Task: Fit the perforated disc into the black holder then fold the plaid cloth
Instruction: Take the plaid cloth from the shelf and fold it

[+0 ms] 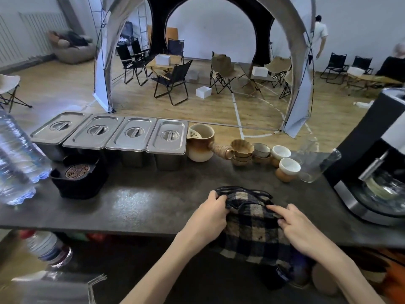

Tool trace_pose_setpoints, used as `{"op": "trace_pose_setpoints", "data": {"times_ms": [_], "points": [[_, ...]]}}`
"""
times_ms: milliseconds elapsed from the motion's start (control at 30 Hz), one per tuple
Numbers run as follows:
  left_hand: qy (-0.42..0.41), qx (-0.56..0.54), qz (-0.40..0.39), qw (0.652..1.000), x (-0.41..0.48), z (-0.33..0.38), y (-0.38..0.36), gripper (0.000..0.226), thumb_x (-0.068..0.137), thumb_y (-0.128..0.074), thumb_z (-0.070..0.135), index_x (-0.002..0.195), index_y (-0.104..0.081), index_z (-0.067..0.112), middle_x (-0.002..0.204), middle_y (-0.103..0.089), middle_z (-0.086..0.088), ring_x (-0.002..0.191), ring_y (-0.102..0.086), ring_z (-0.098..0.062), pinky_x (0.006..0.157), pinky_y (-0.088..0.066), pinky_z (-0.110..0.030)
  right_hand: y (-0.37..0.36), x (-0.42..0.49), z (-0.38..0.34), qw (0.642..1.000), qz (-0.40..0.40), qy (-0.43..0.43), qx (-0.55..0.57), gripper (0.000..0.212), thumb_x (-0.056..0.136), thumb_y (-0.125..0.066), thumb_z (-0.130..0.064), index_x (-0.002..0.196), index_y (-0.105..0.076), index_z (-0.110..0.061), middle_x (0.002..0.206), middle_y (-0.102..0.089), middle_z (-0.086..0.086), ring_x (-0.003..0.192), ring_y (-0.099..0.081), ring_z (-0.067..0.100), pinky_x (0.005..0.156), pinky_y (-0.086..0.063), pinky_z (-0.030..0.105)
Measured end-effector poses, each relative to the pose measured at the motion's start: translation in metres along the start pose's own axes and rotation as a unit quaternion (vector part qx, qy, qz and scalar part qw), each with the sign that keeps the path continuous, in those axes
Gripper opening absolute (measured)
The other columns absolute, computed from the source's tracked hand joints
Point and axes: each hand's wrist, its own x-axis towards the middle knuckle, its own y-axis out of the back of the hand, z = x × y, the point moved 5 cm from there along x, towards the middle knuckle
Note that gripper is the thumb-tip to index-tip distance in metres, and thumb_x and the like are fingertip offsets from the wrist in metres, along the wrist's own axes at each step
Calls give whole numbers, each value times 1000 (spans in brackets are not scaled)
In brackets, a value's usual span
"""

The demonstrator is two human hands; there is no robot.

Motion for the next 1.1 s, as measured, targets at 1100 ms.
{"op": "trace_pose_setpoints", "data": {"times_ms": [1100], "points": [[117,-384,-74,913,74,-5,21,66,70,-66,-20,131,-52,-1,118,-66,-17,113,-62,-31,103,-46,-49,35,63,32,937,-50,-132,321,26,71,-73,0,96,-72,-8,90,-73,5,93,-62,26,74,-38,34]]}}
